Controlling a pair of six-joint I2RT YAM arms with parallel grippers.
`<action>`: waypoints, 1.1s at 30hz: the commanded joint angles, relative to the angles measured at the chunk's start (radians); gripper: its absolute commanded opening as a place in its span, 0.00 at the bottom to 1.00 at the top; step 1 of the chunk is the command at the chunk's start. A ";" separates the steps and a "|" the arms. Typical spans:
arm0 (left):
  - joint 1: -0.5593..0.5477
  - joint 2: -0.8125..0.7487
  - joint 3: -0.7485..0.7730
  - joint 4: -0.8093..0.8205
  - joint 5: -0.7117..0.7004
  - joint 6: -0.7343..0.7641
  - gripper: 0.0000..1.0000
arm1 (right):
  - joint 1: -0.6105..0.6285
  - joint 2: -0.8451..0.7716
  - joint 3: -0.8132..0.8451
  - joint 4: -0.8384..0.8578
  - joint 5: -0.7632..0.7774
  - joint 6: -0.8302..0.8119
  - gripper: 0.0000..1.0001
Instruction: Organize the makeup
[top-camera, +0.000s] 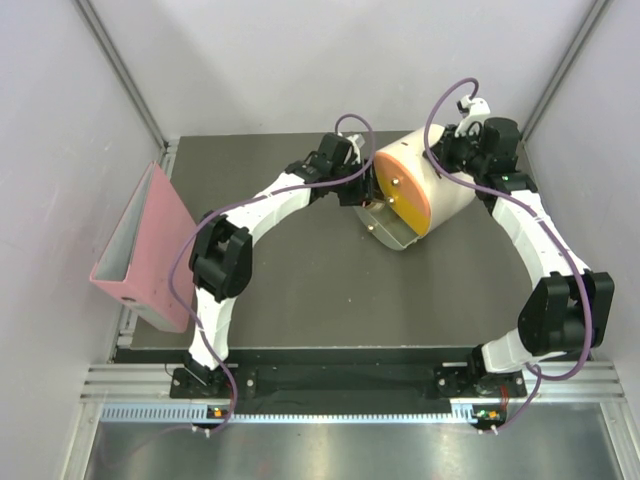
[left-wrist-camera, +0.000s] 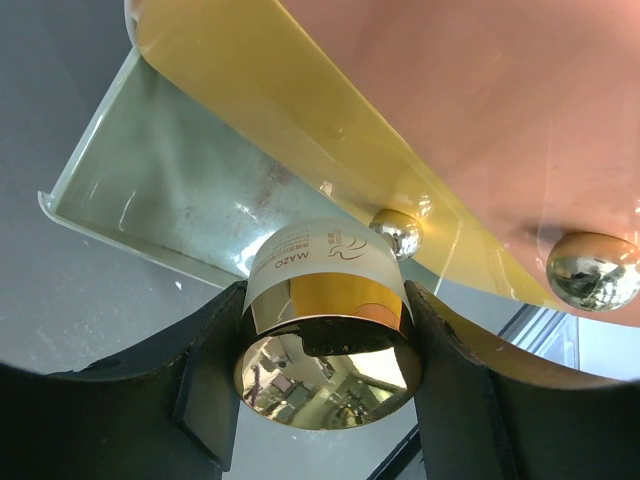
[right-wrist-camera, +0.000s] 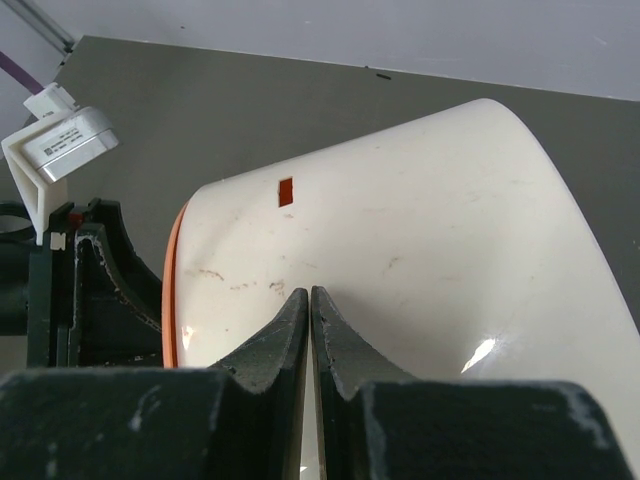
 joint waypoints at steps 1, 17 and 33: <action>-0.004 -0.003 0.057 0.058 0.028 -0.005 0.31 | 0.013 0.099 -0.128 -0.439 0.058 -0.009 0.06; -0.001 0.039 0.125 0.002 0.022 0.010 0.48 | 0.014 0.096 -0.125 -0.440 0.062 0.002 0.06; 0.005 0.091 0.202 -0.080 -0.017 0.024 0.71 | 0.016 0.088 -0.135 -0.437 0.064 0.002 0.06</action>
